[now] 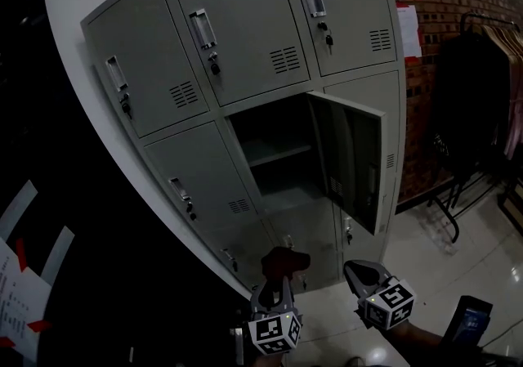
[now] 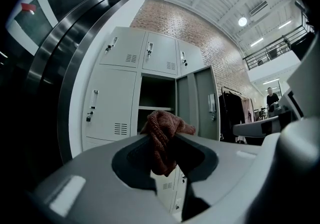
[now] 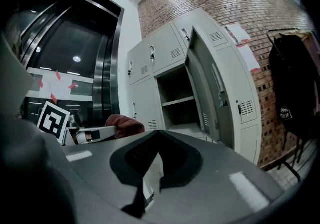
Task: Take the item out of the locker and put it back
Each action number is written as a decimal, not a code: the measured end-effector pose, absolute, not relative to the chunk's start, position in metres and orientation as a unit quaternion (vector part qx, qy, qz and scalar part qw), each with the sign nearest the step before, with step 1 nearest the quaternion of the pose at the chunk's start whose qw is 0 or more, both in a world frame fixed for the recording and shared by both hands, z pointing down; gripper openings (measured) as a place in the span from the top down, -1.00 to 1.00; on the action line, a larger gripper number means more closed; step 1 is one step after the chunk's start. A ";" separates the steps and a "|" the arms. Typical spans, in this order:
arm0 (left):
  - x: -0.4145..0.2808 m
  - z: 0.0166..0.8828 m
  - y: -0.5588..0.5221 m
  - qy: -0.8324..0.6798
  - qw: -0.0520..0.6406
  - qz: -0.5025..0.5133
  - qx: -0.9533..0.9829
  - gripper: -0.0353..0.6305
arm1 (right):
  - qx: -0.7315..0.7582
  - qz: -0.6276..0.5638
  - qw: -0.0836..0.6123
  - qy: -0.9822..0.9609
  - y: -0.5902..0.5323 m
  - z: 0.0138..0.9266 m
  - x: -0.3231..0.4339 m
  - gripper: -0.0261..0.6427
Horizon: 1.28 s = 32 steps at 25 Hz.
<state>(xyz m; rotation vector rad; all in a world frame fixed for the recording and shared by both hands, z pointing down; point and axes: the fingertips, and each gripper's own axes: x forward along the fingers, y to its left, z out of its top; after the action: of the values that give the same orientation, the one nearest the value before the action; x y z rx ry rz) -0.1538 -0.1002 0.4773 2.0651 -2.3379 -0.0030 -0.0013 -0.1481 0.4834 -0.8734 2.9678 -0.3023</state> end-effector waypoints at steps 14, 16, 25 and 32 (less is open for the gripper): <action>-0.160 0.475 -0.084 -0.742 0.009 -0.001 0.671 0.59 | -0.284 -0.089 0.016 0.955 -0.131 0.477 -0.011 0.92; -0.161 0.474 -0.081 -0.742 0.007 -0.004 0.671 0.59 | -0.284 -0.089 0.016 0.954 -0.129 0.478 -0.012 0.92; -0.161 0.470 -0.075 -0.740 0.004 -0.003 0.673 0.59 | -0.286 -0.085 0.021 0.954 -0.120 0.473 -0.013 0.92; -0.157 0.470 -0.073 -0.738 0.004 -0.001 0.675 0.59 | -0.290 -0.084 0.025 0.953 -0.116 0.470 -0.008 0.92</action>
<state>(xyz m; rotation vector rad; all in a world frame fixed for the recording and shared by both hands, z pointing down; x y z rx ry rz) -0.1570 -0.0727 0.4697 2.1154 -2.3106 -0.0035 -0.0077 -0.1159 0.4704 -0.8978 2.9469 -0.2607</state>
